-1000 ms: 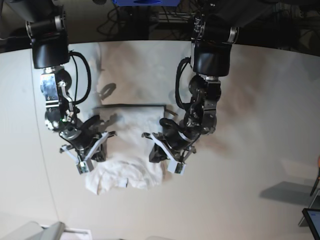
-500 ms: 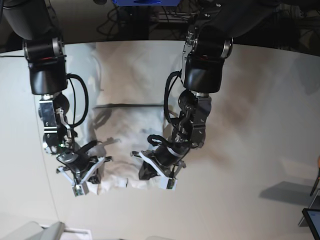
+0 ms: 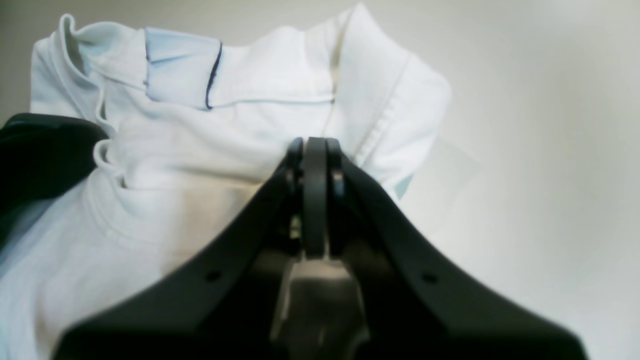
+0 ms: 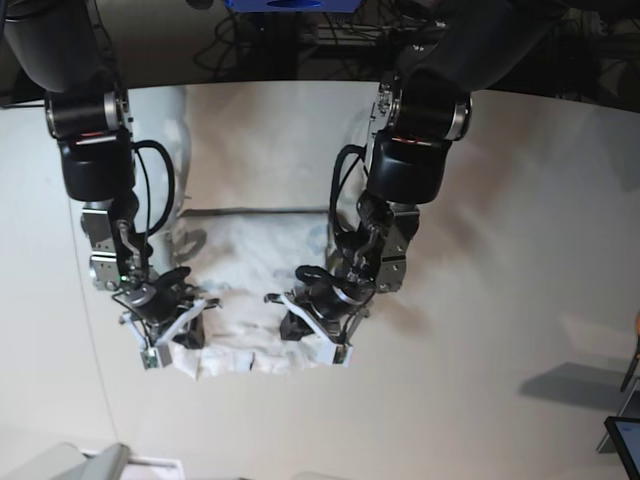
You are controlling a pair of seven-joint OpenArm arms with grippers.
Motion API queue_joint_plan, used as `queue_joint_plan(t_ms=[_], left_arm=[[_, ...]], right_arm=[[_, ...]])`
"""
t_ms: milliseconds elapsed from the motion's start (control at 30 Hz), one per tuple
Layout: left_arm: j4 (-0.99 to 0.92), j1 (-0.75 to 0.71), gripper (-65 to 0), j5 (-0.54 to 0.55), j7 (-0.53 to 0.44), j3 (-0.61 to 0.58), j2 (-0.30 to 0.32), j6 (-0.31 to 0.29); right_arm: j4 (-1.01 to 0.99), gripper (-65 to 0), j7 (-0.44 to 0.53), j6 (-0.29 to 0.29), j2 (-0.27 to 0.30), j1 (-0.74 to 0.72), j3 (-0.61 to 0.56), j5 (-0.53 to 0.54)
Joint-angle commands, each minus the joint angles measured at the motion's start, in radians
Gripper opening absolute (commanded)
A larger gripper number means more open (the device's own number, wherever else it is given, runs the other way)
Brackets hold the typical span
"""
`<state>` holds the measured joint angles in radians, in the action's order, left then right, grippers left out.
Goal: Fold the T-shirt properly
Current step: 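Pull the shirt edges apart with both grippers to square the fold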
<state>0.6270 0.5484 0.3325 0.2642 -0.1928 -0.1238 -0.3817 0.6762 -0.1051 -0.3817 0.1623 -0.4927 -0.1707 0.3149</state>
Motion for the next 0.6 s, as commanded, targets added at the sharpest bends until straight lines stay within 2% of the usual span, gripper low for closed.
queue_joint_plan(t_ms=[0, 133, 200, 333, 467, 567], left_arm=[[0.015, 0.031, -65.0, -0.002, -0.009, 0.0, -0.003, 0.002], [0.106, 0.028, -65.0, 0.006, 0.004, 0.006, -0.003, 0.002], [0.202, 0.012, -65.0, 0.006, 0.054, 0.003, -0.003, 0.002], [0.452, -0.098, -65.0, -0.002, 0.166, -0.004, -0.014, 0.002], [0.623, -0.222, -65.0, -0.002, 0.182, -0.056, -0.012, 0.002], [0.669, -0.305, -65.0, -0.002, 0.182, -0.081, 0.006, 0.002]], right_arm=[[0.004, -64.7, -0.032, 0.005, 0.007, -0.014, -0.003, -0.012], [0.098, -64.7, -0.046, 0.005, 0.013, -0.004, -0.005, -0.012], [0.193, -64.7, -0.1, 0.005, 0.015, 0.029, 0.001, -0.012], [0.46, -64.7, -0.176, 0.017, 0.03, 0.153, 0.004, -0.012], [0.643, -64.7, -0.178, 0.076, 0.033, 0.272, 0.004, -0.012], [0.696, -64.7, -0.212, 0.08, 0.03, 0.325, 0.004, -0.012]])
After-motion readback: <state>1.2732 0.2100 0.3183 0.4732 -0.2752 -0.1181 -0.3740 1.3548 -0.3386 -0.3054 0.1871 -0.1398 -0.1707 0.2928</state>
